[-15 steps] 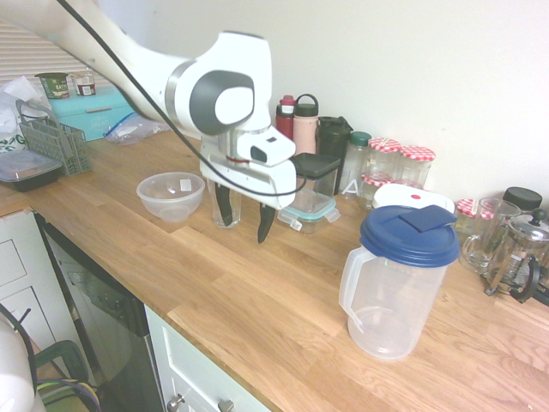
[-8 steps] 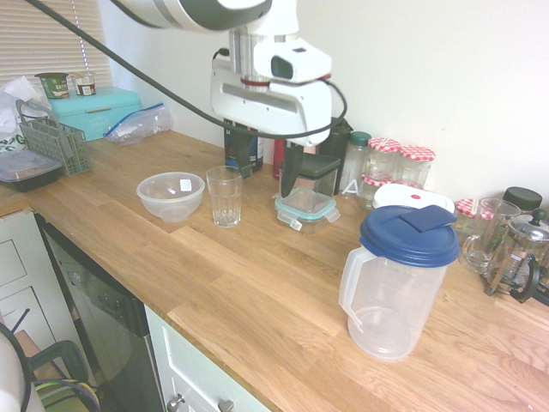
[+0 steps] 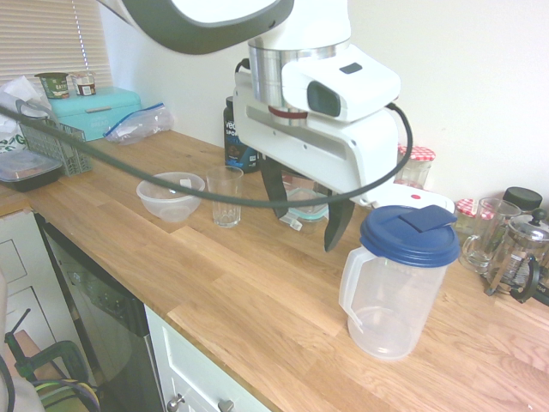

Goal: Pour me some water

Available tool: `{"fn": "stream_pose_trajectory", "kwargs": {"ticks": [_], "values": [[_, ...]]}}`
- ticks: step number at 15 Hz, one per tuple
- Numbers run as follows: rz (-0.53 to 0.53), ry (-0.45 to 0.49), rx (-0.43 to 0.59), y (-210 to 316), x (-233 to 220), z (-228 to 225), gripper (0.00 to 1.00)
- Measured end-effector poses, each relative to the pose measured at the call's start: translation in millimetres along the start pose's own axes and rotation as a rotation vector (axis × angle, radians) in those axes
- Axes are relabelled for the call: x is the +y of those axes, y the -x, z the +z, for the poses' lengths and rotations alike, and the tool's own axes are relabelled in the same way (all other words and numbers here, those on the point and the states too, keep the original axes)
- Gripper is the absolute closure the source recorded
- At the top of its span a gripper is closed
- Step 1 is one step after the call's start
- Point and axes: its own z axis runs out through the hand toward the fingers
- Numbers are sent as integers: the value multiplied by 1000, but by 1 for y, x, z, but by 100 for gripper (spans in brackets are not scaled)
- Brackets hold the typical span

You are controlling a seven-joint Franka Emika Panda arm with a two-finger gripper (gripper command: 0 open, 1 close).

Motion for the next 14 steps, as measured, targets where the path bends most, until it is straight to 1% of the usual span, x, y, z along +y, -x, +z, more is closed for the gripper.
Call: {"fn": "stream_pose_trajectory", "kwargs": {"ticks": [2, 4, 7, 8, 11, 14], "values": [[15, -17, 41, -6, 6, 11, 0], [18, -43, 85, -16, 5, 32, 0], [18, -57, 117, -38, 0, 60, 0], [21, -55, 117, -44, -1, 67, 100], [26, -48, 108, -54, -1, 80, 100], [24, -51, 107, -59, 0, 81, 100]]}}
